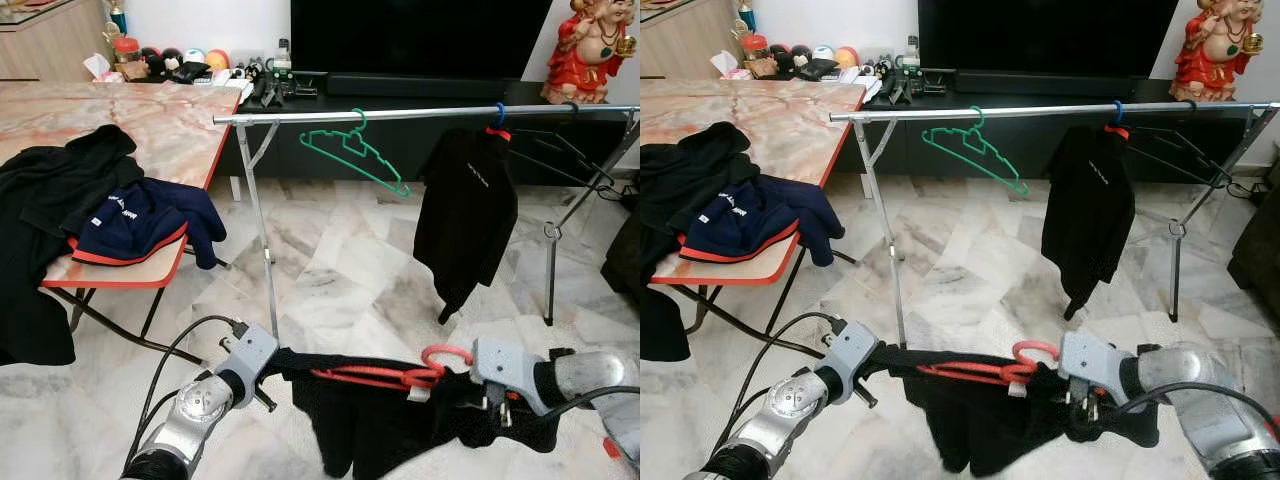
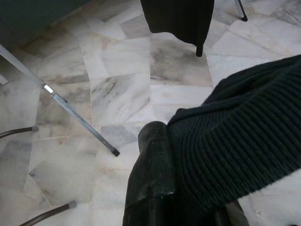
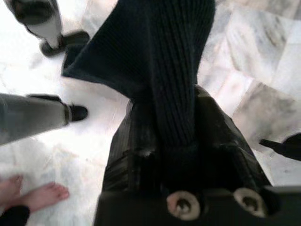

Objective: Hang hanger

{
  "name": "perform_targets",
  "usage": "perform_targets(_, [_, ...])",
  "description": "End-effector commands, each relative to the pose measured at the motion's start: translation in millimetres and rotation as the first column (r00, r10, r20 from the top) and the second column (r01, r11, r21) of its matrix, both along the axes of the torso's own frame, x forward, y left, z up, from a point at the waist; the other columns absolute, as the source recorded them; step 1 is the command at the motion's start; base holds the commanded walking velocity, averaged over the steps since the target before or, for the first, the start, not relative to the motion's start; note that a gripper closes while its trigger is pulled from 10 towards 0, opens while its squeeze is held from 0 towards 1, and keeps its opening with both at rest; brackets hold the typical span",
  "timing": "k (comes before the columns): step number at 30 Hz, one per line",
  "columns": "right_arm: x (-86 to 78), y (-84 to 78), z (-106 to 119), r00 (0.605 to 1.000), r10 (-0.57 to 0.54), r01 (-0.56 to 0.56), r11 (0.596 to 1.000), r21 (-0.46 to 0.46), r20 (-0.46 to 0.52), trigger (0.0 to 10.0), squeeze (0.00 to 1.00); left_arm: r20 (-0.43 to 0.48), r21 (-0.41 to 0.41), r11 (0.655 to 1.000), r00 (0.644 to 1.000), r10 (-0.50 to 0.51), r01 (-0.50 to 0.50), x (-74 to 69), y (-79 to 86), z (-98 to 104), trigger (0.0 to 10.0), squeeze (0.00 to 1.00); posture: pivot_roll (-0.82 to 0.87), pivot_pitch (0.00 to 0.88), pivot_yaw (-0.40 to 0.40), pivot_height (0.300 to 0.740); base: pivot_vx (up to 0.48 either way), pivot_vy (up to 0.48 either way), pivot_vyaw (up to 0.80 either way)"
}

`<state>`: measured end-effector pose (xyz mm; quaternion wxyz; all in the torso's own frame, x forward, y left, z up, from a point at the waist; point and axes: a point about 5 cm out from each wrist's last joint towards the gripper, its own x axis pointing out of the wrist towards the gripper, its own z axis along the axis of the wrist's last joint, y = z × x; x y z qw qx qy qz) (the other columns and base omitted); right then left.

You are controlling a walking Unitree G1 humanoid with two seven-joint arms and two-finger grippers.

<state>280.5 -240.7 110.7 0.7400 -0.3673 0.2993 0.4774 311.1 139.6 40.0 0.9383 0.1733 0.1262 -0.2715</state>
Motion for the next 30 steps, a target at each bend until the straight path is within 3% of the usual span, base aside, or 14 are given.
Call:
perform_targets(1, [4.6, -3.1, -1, 0.999, -0.035, 0.037, 0.998, -0.05, 0.041, 0.0, 0.0, -0.006, 0.018, 1.0, 1.0, 0.009, -0.008, 0.4, 8.1, 1, 0.0, 0.0, -0.02, 0.074, -0.012, 0.74, 0.0, 0.0, 0.0])
perform_targets(6, [7.8, 11.6, -12, 0.996, -0.032, 0.037, 0.997, -0.062, 0.079, 0.0, 0.0, -0.039, 0.027, 0.998, 0.998, -0.049, 0.05, -0.7, 4.2, 1, 0.0, 0.0, -0.02, 0.073, -0.011, 0.74, 0.0, 0.0, 0.0])
perform_targets(11, [15.2, 22.6, -8, 0.988, -0.082, 0.078, 0.996, 0.04, 0.131, 0.0, 0.0, -0.057, 0.035, 0.994, 0.994, -0.098, 0.1, -2.6, 2.6, 1, 0.0, 0.0, -0.01, 0.077, -0.009, 0.74, 0.0, 0.0, 0.0])
perform_targets(15, [13.3, 36.0, 0, 0.993, -0.05, 0.032, 0.985, 0.168, 0.105, 0.0, 0.0, -0.08, 0.091, 0.986, 0.988, -0.13, 0.137, -7.8, 3.5, -5, 0.0, 0.0, -0.02, 0.081, -0.008, 0.74, 0.0, 0.0, 0.0])
perform_targets(18, [13.2, 32.4, -3, 0.993, -0.052, 0.039, 0.991, 0.132, 0.102, 0.0, 0.0, -0.084, 0.074, 0.988, 0.988, -0.131, 0.137, -8.1, 2.4, -5, 0.0, 0.0, -0.02, 0.084, -0.009, 0.74, 0.0, 0.0, 0.0])
perform_targets(20, [11.6, 27.6, -8, 0.995, -0.038, 0.032, 0.997, 0.063, 0.094, 0.0, 0.0, -0.087, 0.063, 0.987, 0.986, -0.143, 0.148, -8.1, 1.2, -3, 0.0, 0.0, -0.02, 0.086, -0.011, 0.74, 0.0, 0.0, 0.0])
perform_targets(21, [10.3, 21.7, -15, 0.996, -0.034, 0.036, 0.999, -0.015, 0.081, 0.0, 0.0, -0.086, 0.054, 0.986, 0.985, -0.152, 0.156, -7.1, 1.6, 0, 0.0, 0.0, -0.01, 0.087, -0.011, 0.74, 0.0, 0.0, 0.0])
perform_targets(23, [8.9, 18.5, -20, 0.997, -0.029, 0.034, 0.998, -0.061, 0.071, 0.0, 0.0, -0.079, 0.049, 0.986, 0.985, -0.154, 0.158, -5.7, 2.3, 2, 0.0, 0.0, -0.01, 0.086, -0.011, 0.74, 0.0, 0.0, 0.0])
perform_targets(25, [10.1, 18.5, -23, 0.996, -0.047, 0.053, 0.995, -0.08, 0.081, 0.0, 0.0, -0.061, 0.024, 0.99, 0.989, -0.137, 0.139, -2.7, 4.1, 8, 0.0, 0.0, -0.02, 0.086, -0.012, 0.74, 0.0, 0.0, 0.0])
perform_targets(27, [10.9, 27.4, -31, 0.99, -0.116, 0.12, 0.992, -0.042, 0.084, 0.0, 0.0, -0.033, -0.056, 0.993, 0.994, -0.104, 0.102, 4.2, 7.1, 21, 0.0, 0.0, -0.01, 0.087, -0.014, 0.74, 0.0, 0.0, 0.0])
perform_targets(30, [11.2, 31.3, -36, 0.986, -0.133, 0.14, 0.988, -0.061, 0.103, 0.0, 0.0, -0.036, -0.082, 0.988, 0.99, -0.133, 0.13, 4.5, 5.2, 26, 0.0, 0.0, -0.01, 0.088, -0.01, 0.74, 0.0, 0.0, 0.0])
